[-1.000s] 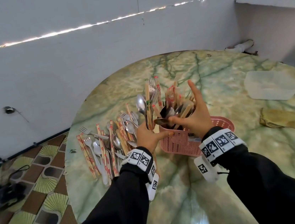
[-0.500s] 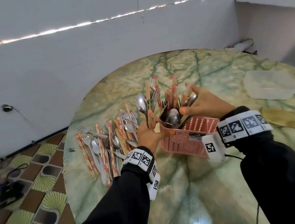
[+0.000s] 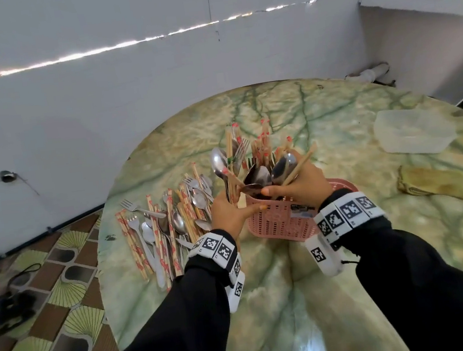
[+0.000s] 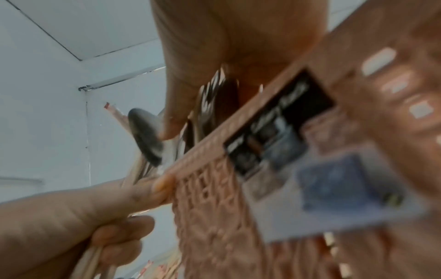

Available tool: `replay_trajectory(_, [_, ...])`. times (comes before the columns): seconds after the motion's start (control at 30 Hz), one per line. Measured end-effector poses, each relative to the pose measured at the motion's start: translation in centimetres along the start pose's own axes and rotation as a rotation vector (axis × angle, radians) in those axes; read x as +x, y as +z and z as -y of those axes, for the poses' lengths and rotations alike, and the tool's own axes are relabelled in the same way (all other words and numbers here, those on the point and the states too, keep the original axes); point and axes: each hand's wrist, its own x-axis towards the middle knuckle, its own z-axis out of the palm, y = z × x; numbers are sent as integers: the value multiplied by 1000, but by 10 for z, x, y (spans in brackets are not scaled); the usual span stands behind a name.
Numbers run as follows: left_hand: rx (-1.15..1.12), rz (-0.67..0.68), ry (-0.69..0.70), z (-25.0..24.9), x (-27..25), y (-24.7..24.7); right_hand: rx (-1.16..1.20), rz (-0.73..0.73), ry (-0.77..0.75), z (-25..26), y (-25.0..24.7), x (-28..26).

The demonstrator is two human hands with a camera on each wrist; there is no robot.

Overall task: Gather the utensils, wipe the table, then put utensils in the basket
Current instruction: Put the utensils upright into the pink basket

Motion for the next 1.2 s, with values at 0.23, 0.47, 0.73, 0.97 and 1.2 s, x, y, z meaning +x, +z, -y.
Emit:
replay_trajectory(0.23, [-25,-130,16,-3,-7,-25,-266,290,212,-28,-54,-11])
replay_trajectory(0.47, [-481,-285,214,-64,-16,-53,-236,264,121,-55,-55,-29])
replay_trajectory(0.73, [-478,92,447,-126,-64,27,-292,176,32,-63,-47,-32])
replay_trajectory(0.97, [-360,-39,470,-125,-41,86,-325,180,8,-63,-50,-37])
replay_trajectory(1.2, [-88,-122,542,-110,-30,109,-334,199,-14,-65,-51,-37])
